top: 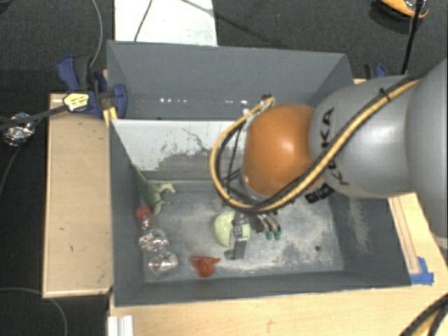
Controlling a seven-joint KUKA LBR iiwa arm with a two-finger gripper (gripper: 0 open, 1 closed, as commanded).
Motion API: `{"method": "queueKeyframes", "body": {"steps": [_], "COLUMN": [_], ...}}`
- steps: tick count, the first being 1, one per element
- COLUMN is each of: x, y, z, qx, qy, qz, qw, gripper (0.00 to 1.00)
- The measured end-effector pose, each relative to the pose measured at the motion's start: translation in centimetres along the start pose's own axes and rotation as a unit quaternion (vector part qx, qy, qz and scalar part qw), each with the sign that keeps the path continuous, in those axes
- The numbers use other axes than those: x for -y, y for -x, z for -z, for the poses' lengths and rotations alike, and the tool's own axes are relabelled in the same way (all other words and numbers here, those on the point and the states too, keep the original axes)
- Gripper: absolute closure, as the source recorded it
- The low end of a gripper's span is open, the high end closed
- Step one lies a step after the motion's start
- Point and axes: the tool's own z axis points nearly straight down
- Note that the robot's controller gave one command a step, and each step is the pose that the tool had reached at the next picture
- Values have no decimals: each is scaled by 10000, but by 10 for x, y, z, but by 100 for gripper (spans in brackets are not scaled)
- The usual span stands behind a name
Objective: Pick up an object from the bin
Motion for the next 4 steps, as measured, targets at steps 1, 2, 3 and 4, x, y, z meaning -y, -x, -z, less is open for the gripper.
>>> {"method": "queueKeyframes", "body": {"steps": [1,2,3,4], "x": [17,45,57,45], "y": [-5,28,45,38], "z": [-4,-3,-7,-29], "qx": [36,30,49,51], "qy": [4,5,-7,-1], "qz": [710,1104,1227,1783], "qw": [9975,9939,9924,9840], "gripper": [0,0,0,0]}}
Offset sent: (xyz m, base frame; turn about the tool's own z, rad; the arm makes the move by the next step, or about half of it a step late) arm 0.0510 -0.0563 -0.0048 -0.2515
